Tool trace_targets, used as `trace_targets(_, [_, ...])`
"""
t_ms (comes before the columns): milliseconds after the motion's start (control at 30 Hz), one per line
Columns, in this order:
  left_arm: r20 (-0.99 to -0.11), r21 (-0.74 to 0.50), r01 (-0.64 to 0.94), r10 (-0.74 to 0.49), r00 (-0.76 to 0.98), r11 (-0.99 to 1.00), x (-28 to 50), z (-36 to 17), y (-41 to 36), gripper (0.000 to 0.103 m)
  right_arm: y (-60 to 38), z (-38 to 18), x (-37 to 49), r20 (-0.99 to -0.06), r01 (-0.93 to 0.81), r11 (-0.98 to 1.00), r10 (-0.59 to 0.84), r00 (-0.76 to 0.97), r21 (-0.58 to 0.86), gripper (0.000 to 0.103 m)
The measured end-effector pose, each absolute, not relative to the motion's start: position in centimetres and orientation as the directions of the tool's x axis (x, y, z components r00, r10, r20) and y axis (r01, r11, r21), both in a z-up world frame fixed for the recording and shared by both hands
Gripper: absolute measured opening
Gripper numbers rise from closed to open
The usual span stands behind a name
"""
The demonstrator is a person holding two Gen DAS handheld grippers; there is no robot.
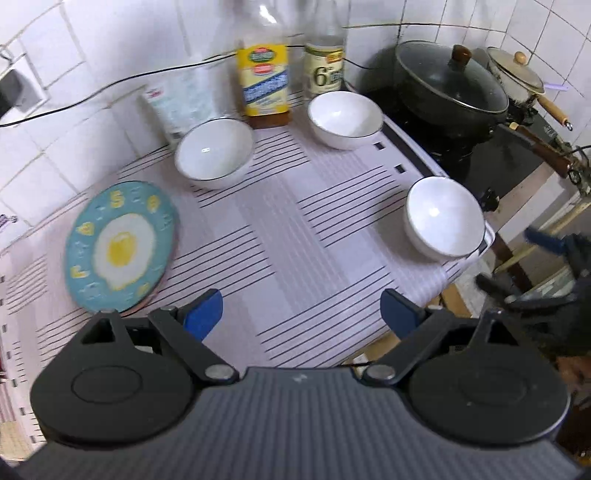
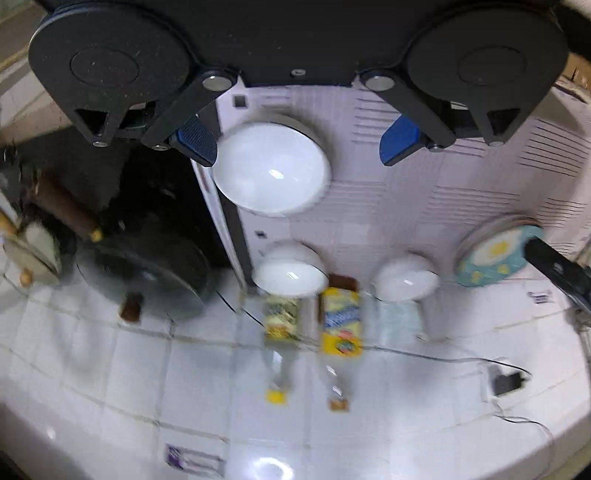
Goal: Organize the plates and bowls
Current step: 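Move the left gripper to a white ribbed bowl rim and close, then carry the white bowl with the left gripper beside the plate stack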
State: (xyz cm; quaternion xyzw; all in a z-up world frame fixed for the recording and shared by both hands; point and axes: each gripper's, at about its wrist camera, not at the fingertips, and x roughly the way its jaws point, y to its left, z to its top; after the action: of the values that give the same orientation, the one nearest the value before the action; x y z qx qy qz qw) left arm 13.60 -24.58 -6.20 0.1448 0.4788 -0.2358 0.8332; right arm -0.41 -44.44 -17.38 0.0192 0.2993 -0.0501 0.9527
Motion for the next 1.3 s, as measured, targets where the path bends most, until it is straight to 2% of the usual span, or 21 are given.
trace_targets(333, [-0.838, -0.164, 0.549, -0.409, 0.360, 0.819, 15.7, -12.2, -32.3, 0.092, -45.8, -24.8, 2.9, -0.604, 0.072, 0.997, -0.059, 0.794, -0.003, 0.097])
trace_targets(467, [-0.836, -0.213, 0.537, -0.436, 0.332, 0.816, 17.0, -15.1, -34.5, 0.091, -46.4, -26.6, 4.5, -0.584, 0.093, 0.996, -0.065, 0.809, 0.018, 0.097])
trace_targets(633, [-0.846, -0.216, 0.545, -0.434, 0.310, 0.810, 18.0, -17.7, -36.9, 0.087, -46.1, -26.9, 4.6, -0.530, 0.085, 0.996, -0.069, 0.845, 0.007, 0.096])
trace_targets(733, [-0.845, -0.220, 0.555, -0.441, 0.303, 0.802, 18.5, -18.7, -37.7, 0.074, -46.3, -27.1, 5.0, -0.519, 0.080, 0.997, -0.069, 0.852, -0.002, 0.097])
trace_targets(800, [-0.848, -0.246, 0.545, -0.450, 0.280, 0.802, 19.0, -19.4, -38.0, 0.056, -46.5, -27.5, 5.2, -0.518, 0.081, 0.997, -0.066, 0.853, 0.007, 0.097])
trace_targets(833, [-0.850, -0.256, 0.540, -0.453, 0.270, 0.802, 19.2, -19.6, -38.0, 0.053, -46.5, -27.7, 5.4, -0.518, 0.082, 0.996, -0.062, 0.853, 0.016, 0.097])
trace_targets(900, [-0.853, -0.263, 0.535, -0.452, 0.260, 0.803, 19.4, -20.2, -38.1, 0.035, -46.4, -28.1, 5.5, -0.511, 0.083, 0.996, -0.059, 0.857, 0.023, 0.096])
trace_targets(1067, [-0.841, -0.301, 0.530, -0.482, 0.244, 0.793, 19.5, -20.7, -37.8, 0.017, -46.2, -27.9, 5.7, -0.488, 0.092, 0.995, -0.060, 0.871, 0.042, 0.096])
trace_targets(1300, [-0.838, -0.277, 0.517, -0.467, 0.282, 0.810, 18.4, -20.3, -37.0, 0.016, -45.4, -27.4, 5.6, -0.485, 0.096, 0.994, -0.058, 0.873, 0.053, 0.096])
